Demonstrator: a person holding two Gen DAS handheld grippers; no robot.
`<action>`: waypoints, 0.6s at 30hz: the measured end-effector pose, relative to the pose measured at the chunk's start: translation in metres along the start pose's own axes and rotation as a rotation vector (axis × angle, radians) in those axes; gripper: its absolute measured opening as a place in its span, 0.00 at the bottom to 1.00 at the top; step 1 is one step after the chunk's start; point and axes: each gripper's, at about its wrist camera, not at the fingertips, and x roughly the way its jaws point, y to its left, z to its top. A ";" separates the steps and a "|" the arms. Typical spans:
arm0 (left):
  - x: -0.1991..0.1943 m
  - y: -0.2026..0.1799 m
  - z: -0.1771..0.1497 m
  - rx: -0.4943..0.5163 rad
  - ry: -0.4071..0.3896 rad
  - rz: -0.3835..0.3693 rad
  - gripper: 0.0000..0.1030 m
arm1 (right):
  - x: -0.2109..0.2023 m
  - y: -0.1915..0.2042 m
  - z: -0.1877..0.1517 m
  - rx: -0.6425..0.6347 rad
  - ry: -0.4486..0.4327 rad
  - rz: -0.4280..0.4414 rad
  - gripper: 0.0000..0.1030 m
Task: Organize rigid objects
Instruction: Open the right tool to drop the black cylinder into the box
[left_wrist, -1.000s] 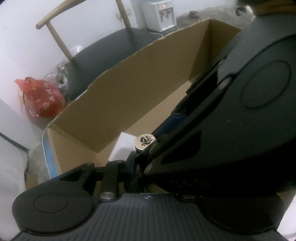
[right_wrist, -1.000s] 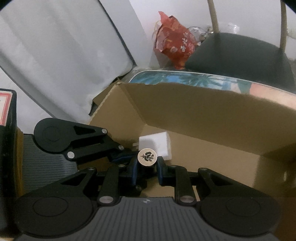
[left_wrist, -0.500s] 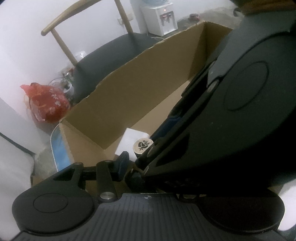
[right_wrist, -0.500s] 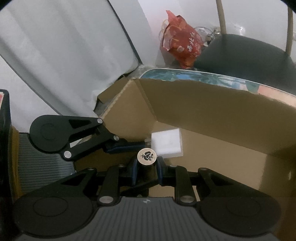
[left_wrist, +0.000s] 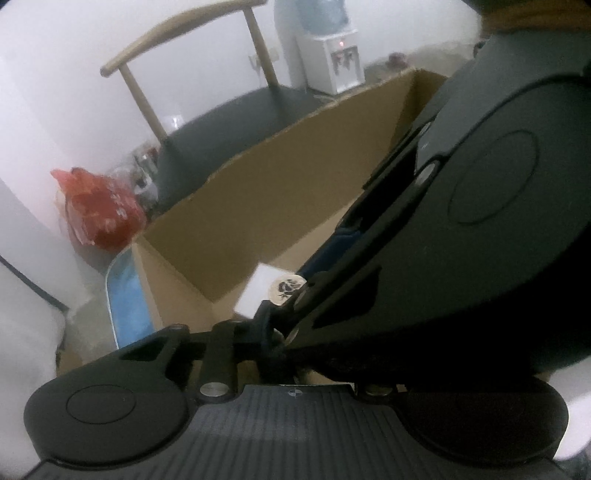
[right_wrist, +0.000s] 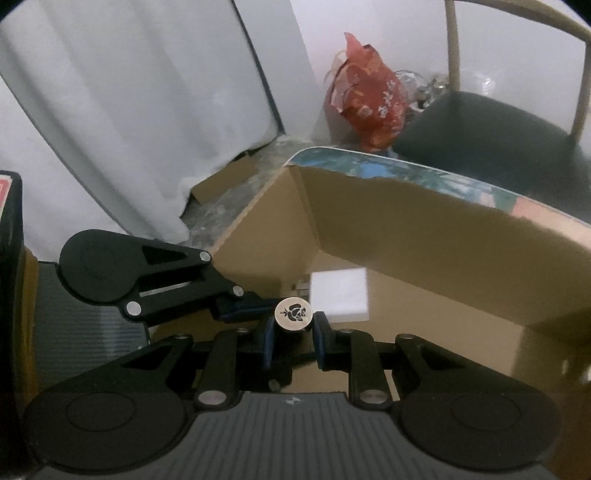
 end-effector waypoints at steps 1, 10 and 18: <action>0.001 0.000 0.002 -0.006 -0.006 -0.005 0.23 | 0.000 -0.001 0.000 -0.002 -0.001 -0.004 0.24; 0.008 -0.001 -0.004 -0.015 0.051 -0.036 0.30 | 0.011 -0.001 -0.003 -0.016 0.042 -0.016 0.24; -0.010 -0.001 -0.004 -0.039 0.029 -0.037 0.62 | 0.003 -0.003 -0.002 -0.001 0.024 -0.033 0.46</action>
